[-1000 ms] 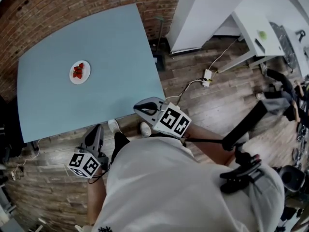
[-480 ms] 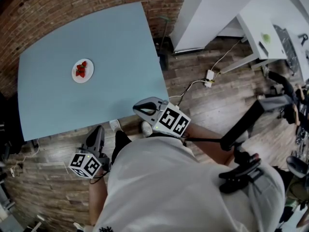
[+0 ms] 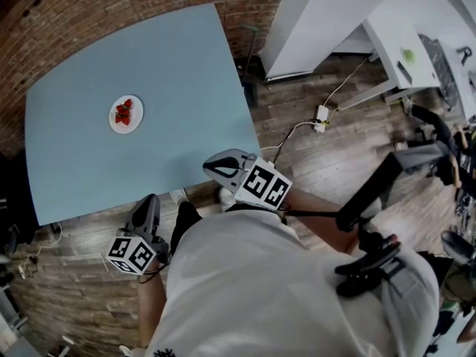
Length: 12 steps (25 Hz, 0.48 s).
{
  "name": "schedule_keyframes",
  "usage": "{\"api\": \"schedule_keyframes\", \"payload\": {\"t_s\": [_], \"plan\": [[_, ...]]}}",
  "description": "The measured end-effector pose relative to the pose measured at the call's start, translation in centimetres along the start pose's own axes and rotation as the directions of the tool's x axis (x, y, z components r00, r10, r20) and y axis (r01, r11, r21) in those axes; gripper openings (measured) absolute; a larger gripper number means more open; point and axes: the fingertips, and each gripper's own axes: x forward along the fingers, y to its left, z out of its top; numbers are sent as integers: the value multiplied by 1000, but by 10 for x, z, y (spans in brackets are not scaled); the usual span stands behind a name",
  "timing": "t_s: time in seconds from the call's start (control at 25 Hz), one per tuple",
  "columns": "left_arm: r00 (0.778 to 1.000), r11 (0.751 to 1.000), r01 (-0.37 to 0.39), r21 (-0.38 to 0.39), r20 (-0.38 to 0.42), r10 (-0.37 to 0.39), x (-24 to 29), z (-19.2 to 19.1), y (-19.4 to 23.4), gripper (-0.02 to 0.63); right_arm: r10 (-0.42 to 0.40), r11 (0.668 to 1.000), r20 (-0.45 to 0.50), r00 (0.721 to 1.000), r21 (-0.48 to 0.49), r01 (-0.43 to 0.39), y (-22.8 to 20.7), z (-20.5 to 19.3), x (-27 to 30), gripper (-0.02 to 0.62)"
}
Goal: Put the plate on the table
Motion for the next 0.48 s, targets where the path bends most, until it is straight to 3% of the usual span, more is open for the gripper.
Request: {"api": "schedule_keyframes", "payload": {"t_s": [0.48], "plan": [[999, 999, 35, -4, 11, -35, 12, 15, 29, 0, -20, 1000, -10, 1000, -4, 20, -13, 11, 19, 8]]}}
